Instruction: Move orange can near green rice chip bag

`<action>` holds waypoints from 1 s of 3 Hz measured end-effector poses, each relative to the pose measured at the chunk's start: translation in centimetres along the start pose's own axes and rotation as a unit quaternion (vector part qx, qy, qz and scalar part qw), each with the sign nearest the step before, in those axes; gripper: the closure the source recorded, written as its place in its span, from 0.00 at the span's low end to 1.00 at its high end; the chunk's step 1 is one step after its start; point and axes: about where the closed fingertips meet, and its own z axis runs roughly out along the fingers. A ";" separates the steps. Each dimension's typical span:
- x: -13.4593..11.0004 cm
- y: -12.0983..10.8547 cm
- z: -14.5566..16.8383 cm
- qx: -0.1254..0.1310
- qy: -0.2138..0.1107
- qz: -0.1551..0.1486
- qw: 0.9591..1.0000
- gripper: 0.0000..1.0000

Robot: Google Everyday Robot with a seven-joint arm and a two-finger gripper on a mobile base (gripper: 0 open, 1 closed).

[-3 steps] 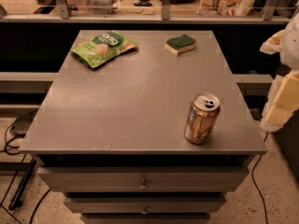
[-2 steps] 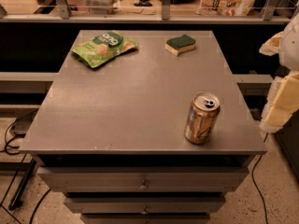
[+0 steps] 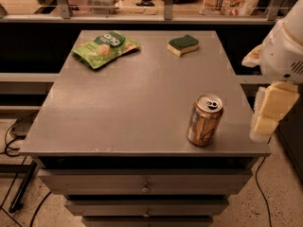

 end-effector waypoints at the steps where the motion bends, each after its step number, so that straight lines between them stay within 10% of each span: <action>1: -1.8 1.1 2.9 -0.032 -0.005 -0.027 0.999 0.00; 3: -2.5 1.1 3.8 -0.035 -0.005 -0.021 0.999 0.00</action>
Offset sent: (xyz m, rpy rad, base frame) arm -0.0013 0.0161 -0.0173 0.0073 0.0365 0.0470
